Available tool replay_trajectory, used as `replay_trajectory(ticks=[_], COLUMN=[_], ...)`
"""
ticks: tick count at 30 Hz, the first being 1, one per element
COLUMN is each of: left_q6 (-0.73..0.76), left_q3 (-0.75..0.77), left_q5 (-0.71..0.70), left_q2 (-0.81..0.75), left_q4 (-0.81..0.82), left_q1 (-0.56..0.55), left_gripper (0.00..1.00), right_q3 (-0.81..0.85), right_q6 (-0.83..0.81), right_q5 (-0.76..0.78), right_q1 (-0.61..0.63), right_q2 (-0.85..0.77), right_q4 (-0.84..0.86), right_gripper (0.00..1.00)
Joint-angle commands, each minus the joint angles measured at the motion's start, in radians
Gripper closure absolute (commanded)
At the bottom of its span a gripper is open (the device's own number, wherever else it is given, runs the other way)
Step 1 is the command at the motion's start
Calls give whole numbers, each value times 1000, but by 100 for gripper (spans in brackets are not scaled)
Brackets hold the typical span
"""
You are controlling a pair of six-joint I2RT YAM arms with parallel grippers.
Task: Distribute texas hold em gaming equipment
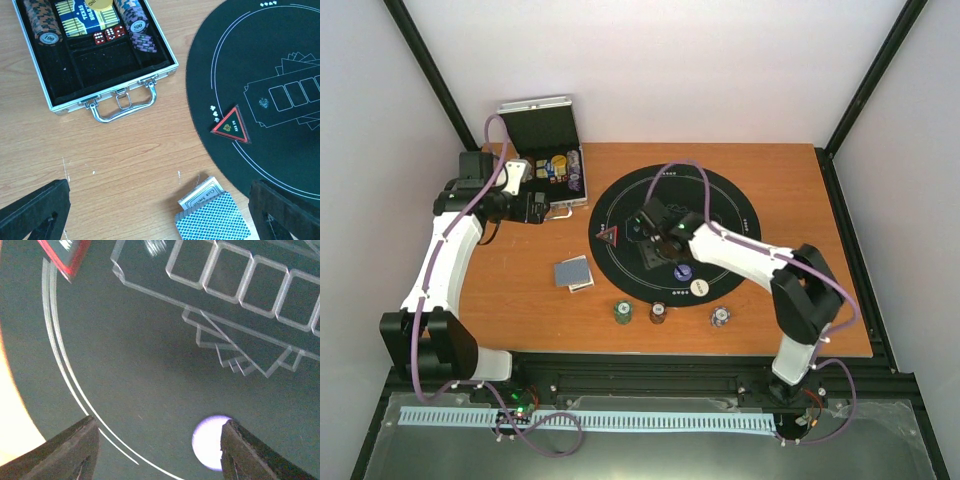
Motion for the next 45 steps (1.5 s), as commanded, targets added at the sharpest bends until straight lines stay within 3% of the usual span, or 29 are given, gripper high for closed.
replay_trajectory(ticks=[1, 6, 11, 36, 45], left_q6=[-24, -18, -19, -12, -16], left_q3=[54, 72, 77, 91, 94], left_q5=[34, 67, 89, 89, 86], left_q2=[2, 7, 3, 17, 23], left_q4=[-31, -48, -51, -49, -50], left_q1=[9, 10, 10, 9, 10], left_gripper=[0, 0, 0, 0, 0], right_q3=[-217, -356, -391, -392, -279], right_q6=[43, 57, 55, 22, -11], right_q5=[28, 13, -4, -44, 8], right_q1=[-27, -44, -49, -117, -163], right_q2=[-100, -180, -163, -39, 75], right_q4=[29, 63, 89, 167, 179], right_gripper=[34, 34, 34, 57, 65])
